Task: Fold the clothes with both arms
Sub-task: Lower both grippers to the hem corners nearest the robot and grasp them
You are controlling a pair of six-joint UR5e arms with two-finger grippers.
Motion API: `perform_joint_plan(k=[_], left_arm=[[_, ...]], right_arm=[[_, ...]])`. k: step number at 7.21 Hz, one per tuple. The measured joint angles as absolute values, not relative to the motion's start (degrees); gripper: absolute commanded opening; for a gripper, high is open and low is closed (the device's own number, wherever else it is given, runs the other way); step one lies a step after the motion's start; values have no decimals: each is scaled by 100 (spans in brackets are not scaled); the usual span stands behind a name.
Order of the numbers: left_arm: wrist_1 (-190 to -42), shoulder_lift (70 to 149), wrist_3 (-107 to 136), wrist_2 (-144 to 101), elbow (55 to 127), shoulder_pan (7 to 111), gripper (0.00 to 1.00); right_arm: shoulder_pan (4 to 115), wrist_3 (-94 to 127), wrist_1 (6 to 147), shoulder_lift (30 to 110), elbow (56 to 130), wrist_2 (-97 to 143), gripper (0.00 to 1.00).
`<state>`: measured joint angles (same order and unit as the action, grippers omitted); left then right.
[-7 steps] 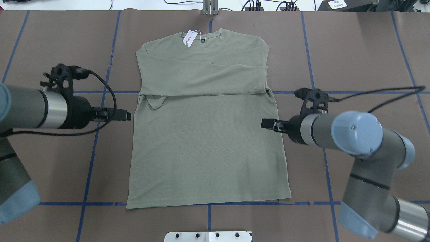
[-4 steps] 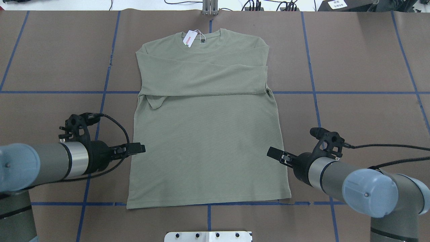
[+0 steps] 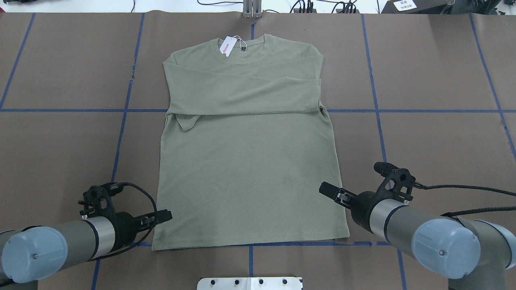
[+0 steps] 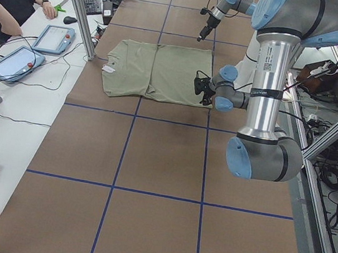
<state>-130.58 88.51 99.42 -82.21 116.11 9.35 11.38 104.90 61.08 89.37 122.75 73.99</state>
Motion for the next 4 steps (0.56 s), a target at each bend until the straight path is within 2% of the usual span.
perform_joint_plan(k=[2, 4], left_arm=[[-13062, 8744, 9964, -8148, 11600, 678, 74], [-13061, 8725, 9963, -8133, 11594, 538, 67]], right_arm=[[1134, 10494, 6108, 8938, 12275, 7385, 100], [1134, 10494, 6108, 8938, 12274, 7383, 100]])
